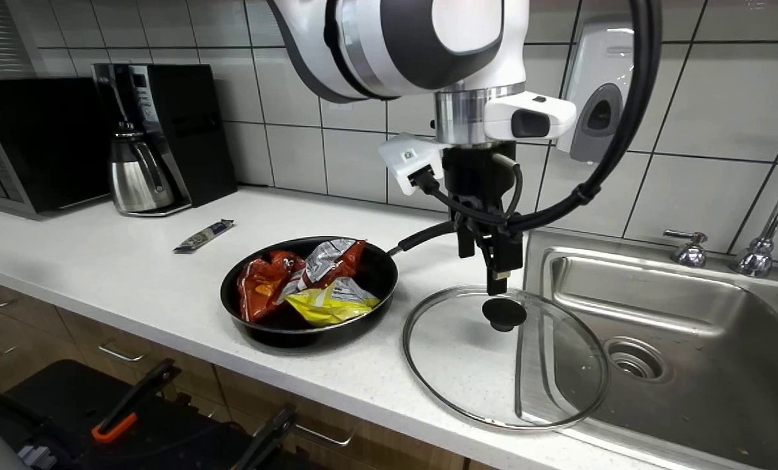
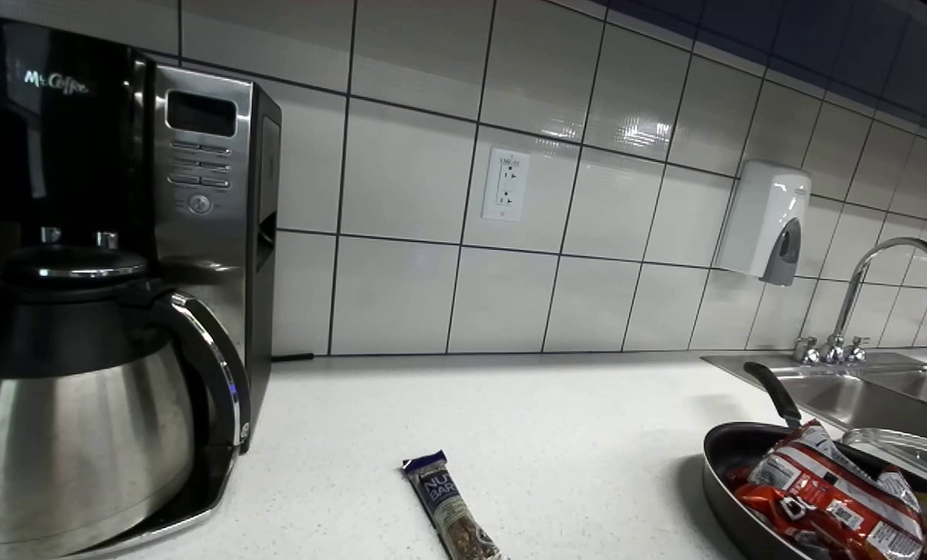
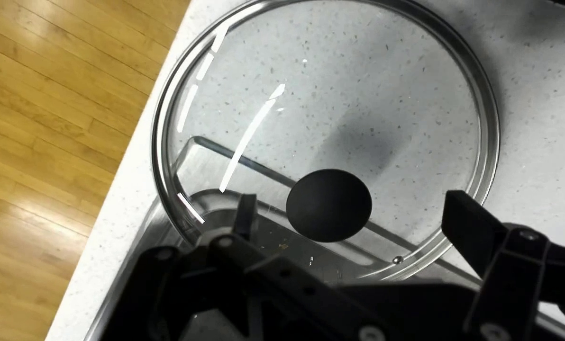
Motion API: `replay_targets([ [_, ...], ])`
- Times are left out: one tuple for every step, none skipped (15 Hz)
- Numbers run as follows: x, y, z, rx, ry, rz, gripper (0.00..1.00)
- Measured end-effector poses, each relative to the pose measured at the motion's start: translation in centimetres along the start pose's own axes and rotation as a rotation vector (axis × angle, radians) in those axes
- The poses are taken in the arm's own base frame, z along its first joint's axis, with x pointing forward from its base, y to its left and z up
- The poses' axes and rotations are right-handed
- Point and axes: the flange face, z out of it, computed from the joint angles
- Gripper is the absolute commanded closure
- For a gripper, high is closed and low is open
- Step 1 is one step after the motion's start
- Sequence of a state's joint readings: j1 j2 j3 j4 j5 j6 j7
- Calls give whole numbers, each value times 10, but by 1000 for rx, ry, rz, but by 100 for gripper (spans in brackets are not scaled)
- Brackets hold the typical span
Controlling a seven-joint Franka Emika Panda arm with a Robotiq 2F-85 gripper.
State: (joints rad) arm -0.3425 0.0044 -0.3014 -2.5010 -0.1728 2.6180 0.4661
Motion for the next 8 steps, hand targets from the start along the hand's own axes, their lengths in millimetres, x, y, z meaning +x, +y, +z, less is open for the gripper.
replay_targets([
  [2, 1, 4, 0, 5, 15, 0],
  [5, 2, 8, -1, 9, 31, 0],
  [7, 3, 12, -2, 12, 46, 0],
  [9, 3, 17, -1, 13, 60, 0],
  [11, 3, 21, -1, 13, 72, 0],
  [13, 2, 25, 0, 14, 82, 0],
  [15, 2, 29, 1, 15, 92, 0],
  [17, 1, 33, 2, 14, 102, 0],
])
